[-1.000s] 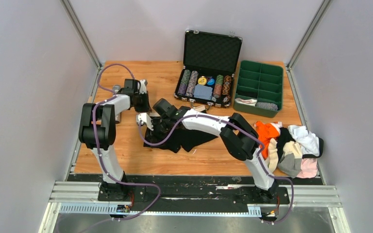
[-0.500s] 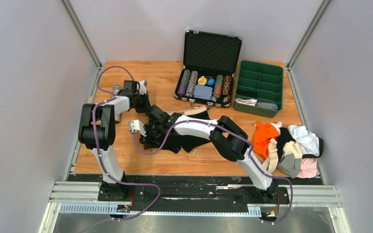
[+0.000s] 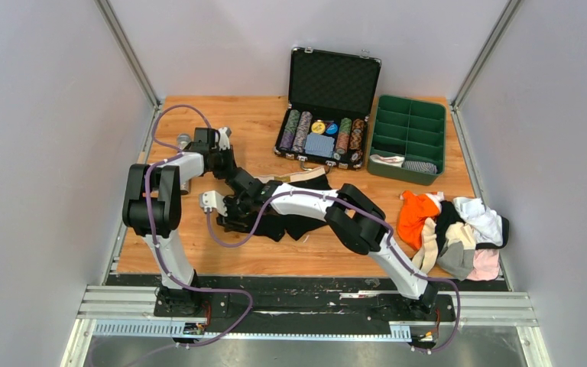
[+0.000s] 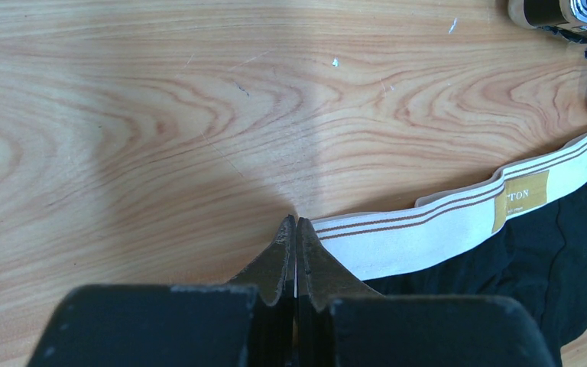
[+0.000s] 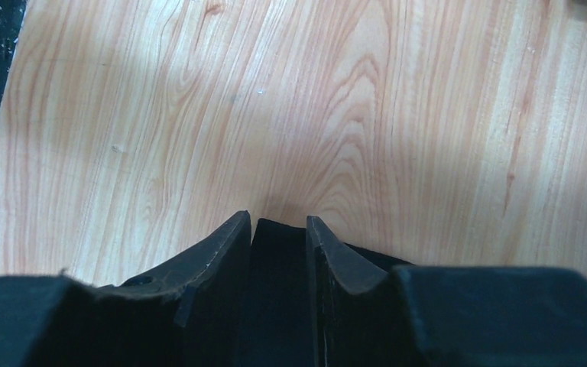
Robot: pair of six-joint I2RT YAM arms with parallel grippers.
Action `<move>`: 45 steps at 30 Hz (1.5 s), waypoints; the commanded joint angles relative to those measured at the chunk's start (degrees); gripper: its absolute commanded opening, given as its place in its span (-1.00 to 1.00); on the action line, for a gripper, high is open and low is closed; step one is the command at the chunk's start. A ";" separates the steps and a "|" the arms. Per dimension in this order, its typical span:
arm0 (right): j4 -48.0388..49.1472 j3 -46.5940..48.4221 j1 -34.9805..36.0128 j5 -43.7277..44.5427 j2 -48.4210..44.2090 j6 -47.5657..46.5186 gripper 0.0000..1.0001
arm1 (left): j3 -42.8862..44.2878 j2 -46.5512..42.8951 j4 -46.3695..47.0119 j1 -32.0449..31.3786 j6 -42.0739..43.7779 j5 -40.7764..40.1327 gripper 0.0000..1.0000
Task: Roll the underwear
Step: Fold the underwear at the center of the board.
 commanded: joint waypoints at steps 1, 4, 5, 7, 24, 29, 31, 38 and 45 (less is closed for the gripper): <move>0.98 1.30 0.25 -0.16 1.17 -2.23 -0.35 | -0.79 -1.83 -1.83 0.00 -0.02 -0.06 -1.00; -0.40 0.84 0.42 -0.28 1.30 -2.92 -0.44 | -0.77 -1.95 -2.02 0.00 0.10 -0.09 -1.00; -0.70 0.71 0.48 -0.38 1.34 -3.03 -0.45 | -0.69 -1.92 -2.04 0.01 0.15 -0.02 -1.00; -1.49 0.69 0.69 -0.59 1.54 -3.12 -0.46 | -0.55 -1.89 -2.29 0.01 0.25 0.02 -1.00; 1.22 4.65 1.08 -18.05 -7.24 17.99 -1.00 | 3.40 -12.68 -20.83 1.44 6.51 2.14 -1.00; 2.42 0.82 0.52 -19.46 -10.00 19.11 -1.00 | 4.87 -17.07 -23.11 1.39 8.30 0.93 -1.00; 3.42 -0.76 0.01 -19.80 -11.79 19.76 -1.00 | 6.23 -16.82 -24.37 1.41 7.94 1.52 -1.00; 6.21 -8.12 -2.57 -17.92 -18.82 21.73 -1.00 | 10.37 -14.54 -26.16 0.79 3.47 4.85 -1.00; 6.91 -17.81 -6.34 -17.26 -25.56 23.05 -1.00 | 15.52 -11.12 -25.84 -4.16 1.97 5.51 -1.00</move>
